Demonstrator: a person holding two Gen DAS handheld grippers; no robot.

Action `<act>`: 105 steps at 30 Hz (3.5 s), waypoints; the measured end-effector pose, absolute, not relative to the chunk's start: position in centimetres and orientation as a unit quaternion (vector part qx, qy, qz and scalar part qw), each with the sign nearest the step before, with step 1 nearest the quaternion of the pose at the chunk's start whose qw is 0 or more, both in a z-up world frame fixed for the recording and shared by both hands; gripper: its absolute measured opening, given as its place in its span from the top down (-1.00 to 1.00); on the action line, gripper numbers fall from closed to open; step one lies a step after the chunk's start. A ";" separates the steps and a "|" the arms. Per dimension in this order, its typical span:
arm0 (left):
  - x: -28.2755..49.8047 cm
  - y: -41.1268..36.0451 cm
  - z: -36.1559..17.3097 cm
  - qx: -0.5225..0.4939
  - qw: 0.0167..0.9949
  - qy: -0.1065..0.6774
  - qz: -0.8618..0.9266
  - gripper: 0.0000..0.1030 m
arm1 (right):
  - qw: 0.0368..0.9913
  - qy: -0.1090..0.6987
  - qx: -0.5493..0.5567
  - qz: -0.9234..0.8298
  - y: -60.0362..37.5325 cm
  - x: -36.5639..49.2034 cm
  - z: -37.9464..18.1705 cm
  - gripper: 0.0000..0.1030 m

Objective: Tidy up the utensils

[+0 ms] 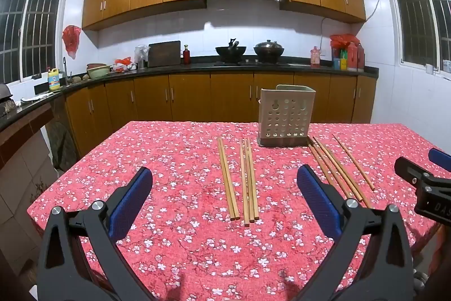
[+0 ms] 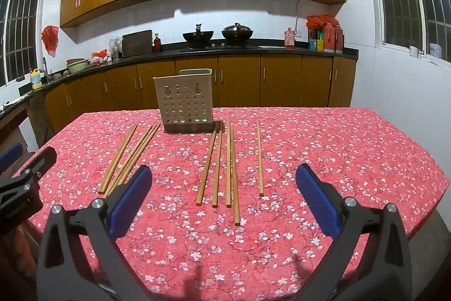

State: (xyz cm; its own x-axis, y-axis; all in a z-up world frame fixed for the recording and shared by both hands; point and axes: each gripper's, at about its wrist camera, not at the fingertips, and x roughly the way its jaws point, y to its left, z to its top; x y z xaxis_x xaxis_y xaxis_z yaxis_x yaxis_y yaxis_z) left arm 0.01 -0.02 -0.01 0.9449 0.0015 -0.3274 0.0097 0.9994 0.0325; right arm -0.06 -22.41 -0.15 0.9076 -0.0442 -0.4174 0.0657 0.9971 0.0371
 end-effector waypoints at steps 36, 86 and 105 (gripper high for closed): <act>0.0 0.0 0.0 0.017 0.986 0.168 -0.002 -0.97 | 0.976 0.213 0.027 -0.028 -22.4 0.0 -0.2 -0.93; -0.4 0.4 0.0 0.017 0.985 0.170 -0.002 -0.97 | 0.976 0.213 0.026 -0.028 -22.4 -0.1 -0.2 -0.93; 2.9 1.9 -1.8 0.024 0.973 0.226 0.033 -0.97 | 0.968 0.248 0.027 -0.036 -23.1 2.6 -1.8 -0.93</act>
State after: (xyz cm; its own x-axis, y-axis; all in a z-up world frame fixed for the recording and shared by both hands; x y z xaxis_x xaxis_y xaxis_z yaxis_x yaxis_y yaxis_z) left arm 2.91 1.92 -1.76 0.8960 0.0754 -0.4375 -0.0536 0.9966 0.0619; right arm 2.60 -23.11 -1.82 0.8743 -0.0551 -0.4823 0.0824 0.9960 0.0355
